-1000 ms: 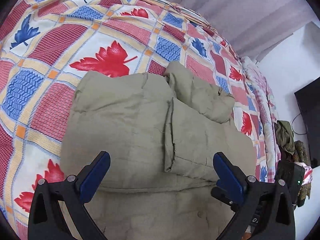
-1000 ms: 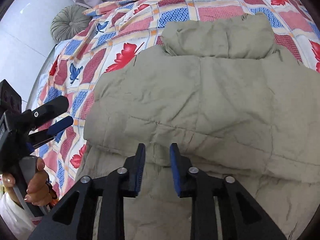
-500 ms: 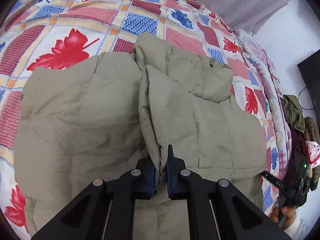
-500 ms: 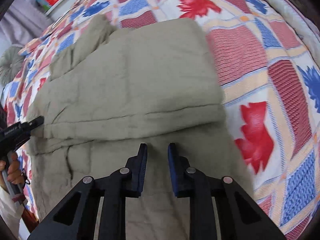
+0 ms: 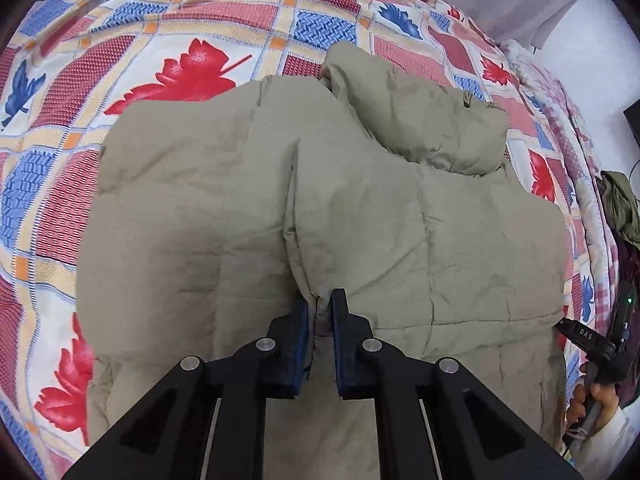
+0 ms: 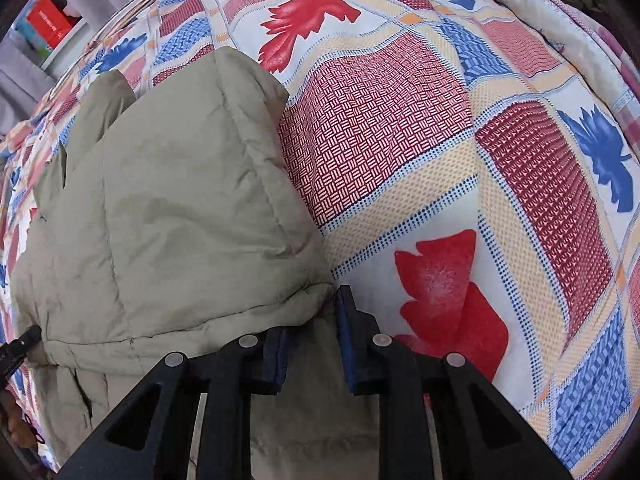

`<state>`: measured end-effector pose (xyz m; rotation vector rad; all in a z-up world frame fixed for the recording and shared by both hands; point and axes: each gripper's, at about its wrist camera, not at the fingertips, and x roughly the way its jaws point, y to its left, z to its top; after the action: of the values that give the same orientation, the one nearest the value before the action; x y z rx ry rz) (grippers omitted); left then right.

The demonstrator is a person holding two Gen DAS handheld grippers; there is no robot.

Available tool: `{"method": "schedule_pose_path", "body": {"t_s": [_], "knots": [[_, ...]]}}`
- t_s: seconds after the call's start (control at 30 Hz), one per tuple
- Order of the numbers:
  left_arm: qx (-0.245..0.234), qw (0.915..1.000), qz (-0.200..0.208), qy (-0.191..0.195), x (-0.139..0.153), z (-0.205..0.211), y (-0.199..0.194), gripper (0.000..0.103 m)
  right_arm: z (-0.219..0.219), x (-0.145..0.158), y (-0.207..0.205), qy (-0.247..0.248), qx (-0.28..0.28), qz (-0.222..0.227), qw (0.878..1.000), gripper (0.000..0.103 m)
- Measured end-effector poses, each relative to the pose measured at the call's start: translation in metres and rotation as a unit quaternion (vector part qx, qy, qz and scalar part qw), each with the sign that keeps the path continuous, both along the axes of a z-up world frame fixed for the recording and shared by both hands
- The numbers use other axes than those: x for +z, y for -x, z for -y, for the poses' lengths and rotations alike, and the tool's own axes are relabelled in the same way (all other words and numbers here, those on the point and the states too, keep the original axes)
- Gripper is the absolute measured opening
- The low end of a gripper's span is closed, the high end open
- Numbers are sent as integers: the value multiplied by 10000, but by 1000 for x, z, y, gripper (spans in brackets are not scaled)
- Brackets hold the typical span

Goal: Fold large clothes

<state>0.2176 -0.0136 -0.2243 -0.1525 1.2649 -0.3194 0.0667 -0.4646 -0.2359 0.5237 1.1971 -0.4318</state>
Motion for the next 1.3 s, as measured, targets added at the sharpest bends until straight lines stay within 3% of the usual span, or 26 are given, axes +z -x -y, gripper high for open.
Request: {"method": "schedule_pose_path", "body": {"t_s": [0.13, 0.27, 0.37, 0.47, 0.57, 0.63, 0.7, 0.8, 0.9, 1.1, 1.3], "knots": [[64, 9993, 280, -250, 25, -24, 6, 11, -1, 17, 9, -194, 99, -11, 9998, 24], [-5, 9987, 459, -199, 40, -29, 5, 11, -7, 35, 35, -419, 154, 97, 9990, 25], [-185, 9983, 532, -154, 42, -7, 0, 11, -3, 54, 45, -116, 5, 389, 9992, 24], [-321, 9975, 606, -196, 35, 22, -6, 11, 18, 68, 28, -138, -311, 799, 9962, 24], [-362, 9954, 601, -653, 13, 41, -13, 11, 28, 69, -6, -463, -313, 1109, 9923, 24], [-337, 9941, 464, -919, -9, 46, -18, 11, 21, 61, -29, -392, -14, 1020, 9940, 24], [-309, 9953, 376, -842, -22, 43, -21, 11, 11, 41, -44, -322, 197, 708, 9968, 24], [-354, 9957, 357, -776, -30, 44, -22, 11, 5, 8, -48, -358, 219, 369, 9984, 23], [-374, 9954, 336, -818, -29, 45, -23, 11, 5, -5, -49, -341, 125, 407, 9985, 22], [-155, 9954, 454, -833, 1, 28, -11, 11, 3, 9, -50, -233, 168, 297, 9991, 24], [81, 9952, 464, -858, 26, 1, 20, 11, -7, 41, -26, -138, 286, 368, 9988, 24]]}}
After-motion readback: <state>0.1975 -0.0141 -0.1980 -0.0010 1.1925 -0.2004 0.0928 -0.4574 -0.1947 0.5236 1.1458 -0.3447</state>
